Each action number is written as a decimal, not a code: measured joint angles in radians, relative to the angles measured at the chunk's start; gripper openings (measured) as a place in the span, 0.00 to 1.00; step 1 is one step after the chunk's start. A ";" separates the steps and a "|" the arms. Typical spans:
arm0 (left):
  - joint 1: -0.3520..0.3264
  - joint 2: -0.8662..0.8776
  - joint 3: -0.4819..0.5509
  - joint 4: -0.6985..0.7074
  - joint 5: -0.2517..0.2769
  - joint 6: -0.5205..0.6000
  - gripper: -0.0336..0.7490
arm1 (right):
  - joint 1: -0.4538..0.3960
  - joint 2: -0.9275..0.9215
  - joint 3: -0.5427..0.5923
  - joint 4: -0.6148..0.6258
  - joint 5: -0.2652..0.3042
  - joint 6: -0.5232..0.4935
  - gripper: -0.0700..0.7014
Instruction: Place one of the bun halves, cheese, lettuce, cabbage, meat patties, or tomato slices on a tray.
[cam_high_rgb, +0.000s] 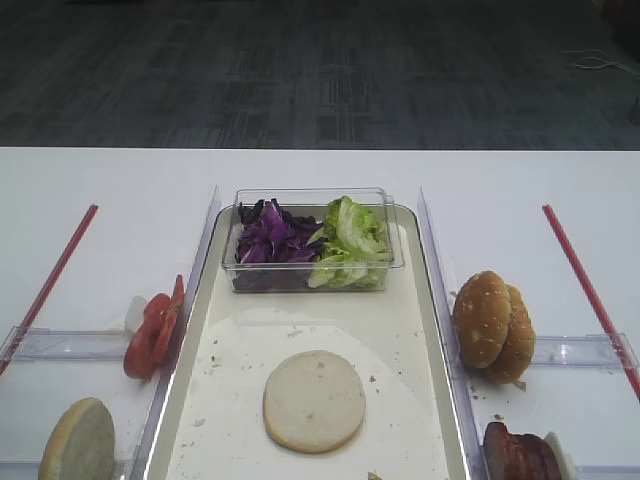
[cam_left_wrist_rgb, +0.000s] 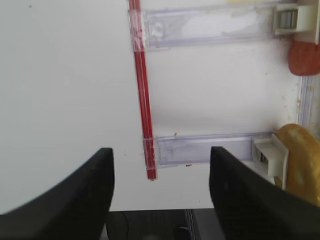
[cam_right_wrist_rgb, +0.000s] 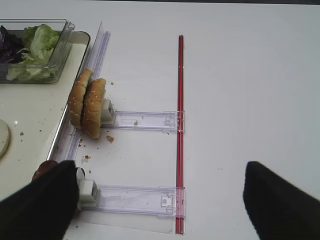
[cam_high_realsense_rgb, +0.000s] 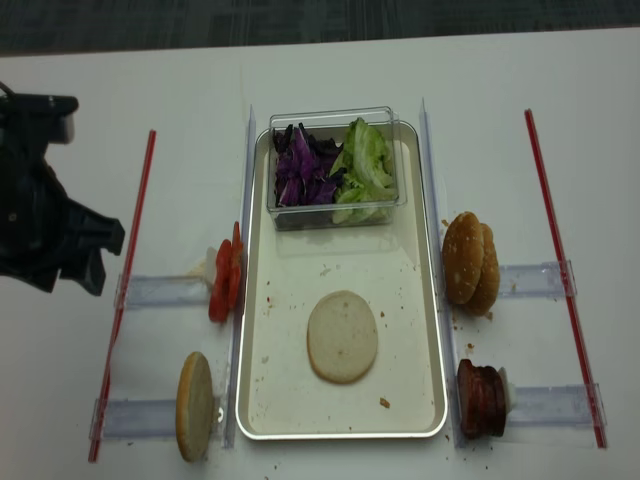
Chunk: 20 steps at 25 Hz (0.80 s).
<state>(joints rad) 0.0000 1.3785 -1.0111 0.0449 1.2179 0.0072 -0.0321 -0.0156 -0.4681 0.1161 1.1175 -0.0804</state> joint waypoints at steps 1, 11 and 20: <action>0.000 -0.020 0.020 0.000 0.000 0.000 0.58 | 0.000 0.000 0.000 0.000 0.000 0.000 0.94; 0.000 -0.194 0.136 -0.001 0.004 0.000 0.58 | 0.000 0.000 0.000 0.000 0.000 0.000 0.94; 0.000 -0.311 0.243 -0.001 0.008 0.000 0.58 | 0.000 0.000 0.000 0.000 0.000 0.000 0.94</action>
<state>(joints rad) 0.0002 1.0675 -0.7677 0.0440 1.2262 0.0072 -0.0321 -0.0156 -0.4681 0.1161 1.1175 -0.0804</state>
